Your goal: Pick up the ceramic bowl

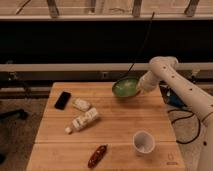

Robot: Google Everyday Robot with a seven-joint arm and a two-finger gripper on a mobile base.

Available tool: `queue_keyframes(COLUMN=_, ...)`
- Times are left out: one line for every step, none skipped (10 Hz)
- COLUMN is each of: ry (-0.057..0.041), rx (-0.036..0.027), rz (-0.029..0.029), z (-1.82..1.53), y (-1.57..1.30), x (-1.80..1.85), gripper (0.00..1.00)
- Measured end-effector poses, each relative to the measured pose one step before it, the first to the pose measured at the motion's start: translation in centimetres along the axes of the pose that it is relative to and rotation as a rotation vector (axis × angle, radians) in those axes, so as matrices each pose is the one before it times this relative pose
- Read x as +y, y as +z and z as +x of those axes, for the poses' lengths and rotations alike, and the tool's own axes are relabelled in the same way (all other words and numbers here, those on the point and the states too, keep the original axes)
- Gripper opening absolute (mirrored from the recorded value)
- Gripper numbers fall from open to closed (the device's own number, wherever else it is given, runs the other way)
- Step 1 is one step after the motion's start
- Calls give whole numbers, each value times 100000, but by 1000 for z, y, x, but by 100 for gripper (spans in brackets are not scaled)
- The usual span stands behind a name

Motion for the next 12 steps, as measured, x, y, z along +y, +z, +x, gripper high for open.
queue_keyframes(ry=-49, rx=25, rz=-116, z=22, y=-150, x=-65, gripper=0)
queue_keyframes(ry=5, rx=19, rz=74, z=25, y=-114, x=-39, gripper=0)
queue_keyframes(ry=16, rx=-38, rz=23, z=23, y=-86, x=-15, gripper=0)
queue_keyframes(ry=-73, rx=13, rz=13, z=20, y=-144, x=-82, gripper=0)
queue_keyframes(ry=-122, rx=-63, rz=45, z=-26, y=-143, x=-143, gripper=0)
queue_keyframes(ry=-68, rx=-9, rz=27, z=-5, y=-88, x=-90, gripper=0)
queue_keyframes(ry=-42, rx=12, rz=-25, z=16, y=-99, x=-43, gripper=0)
queue_keyframes(ry=9, rx=44, rz=-26, z=37, y=-95, x=24, gripper=0)
queue_keyframes(ry=-62, rx=30, rz=64, z=4, y=-78, x=-69, gripper=0)
queue_keyframes(ry=-111, rx=-44, rz=-4, z=-22, y=-93, x=-70, gripper=0)
queue_keyframes(ry=-54, rx=12, rz=45, z=1, y=-70, x=-59, gripper=0)
queue_keyframes(ry=-38, rx=-21, rz=-10, z=1, y=-78, x=-28, gripper=0)
